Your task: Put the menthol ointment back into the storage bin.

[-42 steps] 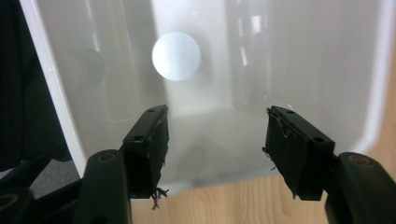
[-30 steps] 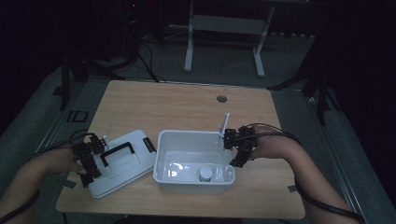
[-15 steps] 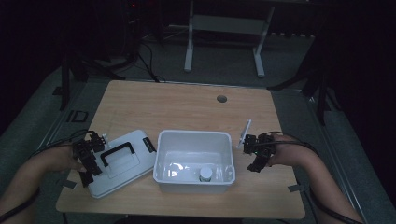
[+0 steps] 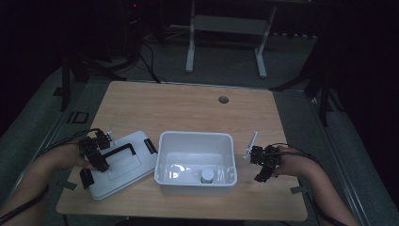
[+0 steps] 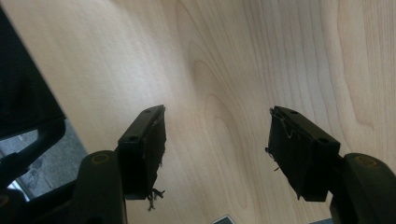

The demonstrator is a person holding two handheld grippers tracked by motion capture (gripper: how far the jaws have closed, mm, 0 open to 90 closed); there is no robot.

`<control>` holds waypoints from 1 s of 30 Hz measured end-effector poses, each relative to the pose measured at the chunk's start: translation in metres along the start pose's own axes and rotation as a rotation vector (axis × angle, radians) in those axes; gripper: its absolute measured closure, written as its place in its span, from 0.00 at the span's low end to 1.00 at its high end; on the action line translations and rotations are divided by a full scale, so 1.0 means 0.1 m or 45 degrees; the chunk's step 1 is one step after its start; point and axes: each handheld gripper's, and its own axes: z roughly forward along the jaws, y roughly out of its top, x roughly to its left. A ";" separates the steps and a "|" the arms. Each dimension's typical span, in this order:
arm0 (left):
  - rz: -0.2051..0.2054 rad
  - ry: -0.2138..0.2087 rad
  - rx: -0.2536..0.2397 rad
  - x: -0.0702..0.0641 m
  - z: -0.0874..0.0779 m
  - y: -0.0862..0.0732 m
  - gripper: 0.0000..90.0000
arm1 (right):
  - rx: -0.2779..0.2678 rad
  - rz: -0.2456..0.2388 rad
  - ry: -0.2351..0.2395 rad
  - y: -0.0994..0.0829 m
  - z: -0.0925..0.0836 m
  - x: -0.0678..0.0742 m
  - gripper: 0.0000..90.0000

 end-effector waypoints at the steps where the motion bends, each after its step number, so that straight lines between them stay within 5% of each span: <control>1: 0.002 0.011 0.006 0.00 0.00 0.01 0.43 | 0.010 0.008 0.009 -0.02 0.06 -0.01 0.40; 9: 0.058 0.014 0.021 -0.06 0.01 0.09 0.60 | 0.034 0.080 0.013 -0.11 0.24 -0.08 0.29; 21: 0.069 0.029 0.040 -0.09 0.08 0.14 0.76 | 0.008 0.106 -0.012 -0.19 0.27 -0.12 0.19; 26: 0.066 -0.027 0.042 -0.09 0.08 0.14 0.90 | 0.017 0.121 -0.004 -0.21 0.31 -0.13 0.19; 30: 0.072 -0.043 0.028 -0.07 0.07 0.12 0.92 | 0.021 0.127 0.009 -0.23 0.31 -0.14 0.19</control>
